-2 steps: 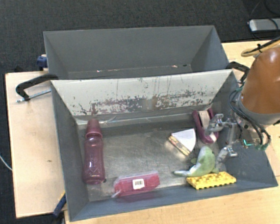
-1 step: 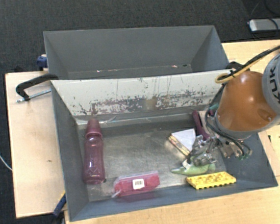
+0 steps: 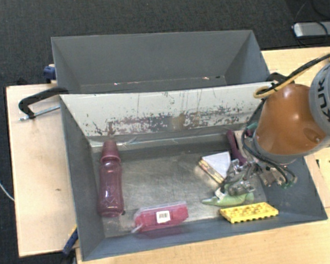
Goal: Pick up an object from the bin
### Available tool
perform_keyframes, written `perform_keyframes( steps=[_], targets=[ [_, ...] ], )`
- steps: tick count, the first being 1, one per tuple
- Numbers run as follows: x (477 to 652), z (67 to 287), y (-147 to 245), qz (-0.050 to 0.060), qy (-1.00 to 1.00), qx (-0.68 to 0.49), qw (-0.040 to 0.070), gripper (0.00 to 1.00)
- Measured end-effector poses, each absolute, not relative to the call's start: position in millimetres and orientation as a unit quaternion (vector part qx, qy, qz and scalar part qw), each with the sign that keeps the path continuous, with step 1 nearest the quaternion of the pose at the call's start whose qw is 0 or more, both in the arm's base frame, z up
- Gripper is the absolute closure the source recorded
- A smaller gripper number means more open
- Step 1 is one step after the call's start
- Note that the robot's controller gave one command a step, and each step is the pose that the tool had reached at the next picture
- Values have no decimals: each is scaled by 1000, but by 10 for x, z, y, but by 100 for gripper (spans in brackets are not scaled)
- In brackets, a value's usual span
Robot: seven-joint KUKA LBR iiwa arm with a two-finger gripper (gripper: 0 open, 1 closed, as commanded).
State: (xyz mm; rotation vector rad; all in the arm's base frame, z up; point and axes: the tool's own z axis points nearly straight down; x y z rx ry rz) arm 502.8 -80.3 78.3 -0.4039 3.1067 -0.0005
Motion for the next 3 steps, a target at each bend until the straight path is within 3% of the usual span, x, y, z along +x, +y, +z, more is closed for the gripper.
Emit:
perform_keyframes(
  steps=[1,2,3],
  targets=[
    [5022,1130,-778,0,992,-123,1,100],
    [4993,1908,-764,0,994,-107,2,100],
    [4993,1908,-764,0,994,-107,2,100]
  ],
)
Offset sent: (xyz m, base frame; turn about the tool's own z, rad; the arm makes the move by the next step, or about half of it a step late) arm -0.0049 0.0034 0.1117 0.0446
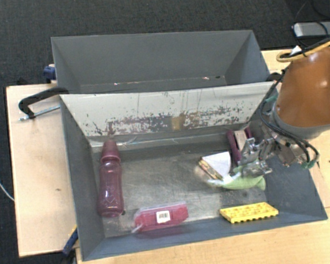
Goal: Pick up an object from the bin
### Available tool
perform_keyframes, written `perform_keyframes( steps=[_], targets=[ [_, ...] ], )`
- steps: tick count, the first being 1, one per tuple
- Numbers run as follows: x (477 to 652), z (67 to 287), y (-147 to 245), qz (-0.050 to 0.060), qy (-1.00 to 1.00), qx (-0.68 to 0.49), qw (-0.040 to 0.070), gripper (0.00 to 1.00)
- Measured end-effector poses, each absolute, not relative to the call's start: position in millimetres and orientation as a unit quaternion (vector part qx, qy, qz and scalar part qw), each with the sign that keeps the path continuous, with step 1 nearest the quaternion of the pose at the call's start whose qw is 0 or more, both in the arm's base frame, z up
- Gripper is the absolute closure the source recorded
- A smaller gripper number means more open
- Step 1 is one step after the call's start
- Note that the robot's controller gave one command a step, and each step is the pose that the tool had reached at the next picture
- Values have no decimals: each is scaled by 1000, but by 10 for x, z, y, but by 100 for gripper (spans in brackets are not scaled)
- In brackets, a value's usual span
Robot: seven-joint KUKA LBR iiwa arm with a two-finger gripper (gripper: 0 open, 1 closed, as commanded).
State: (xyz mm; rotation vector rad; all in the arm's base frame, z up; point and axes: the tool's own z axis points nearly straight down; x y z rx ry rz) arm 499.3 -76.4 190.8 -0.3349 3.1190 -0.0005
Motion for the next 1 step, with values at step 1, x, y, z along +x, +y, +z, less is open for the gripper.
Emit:
perform_keyframes(
  steps=[1],
  targets=[
    [5023,2263,-936,1,989,-146,1,100]
  ],
)
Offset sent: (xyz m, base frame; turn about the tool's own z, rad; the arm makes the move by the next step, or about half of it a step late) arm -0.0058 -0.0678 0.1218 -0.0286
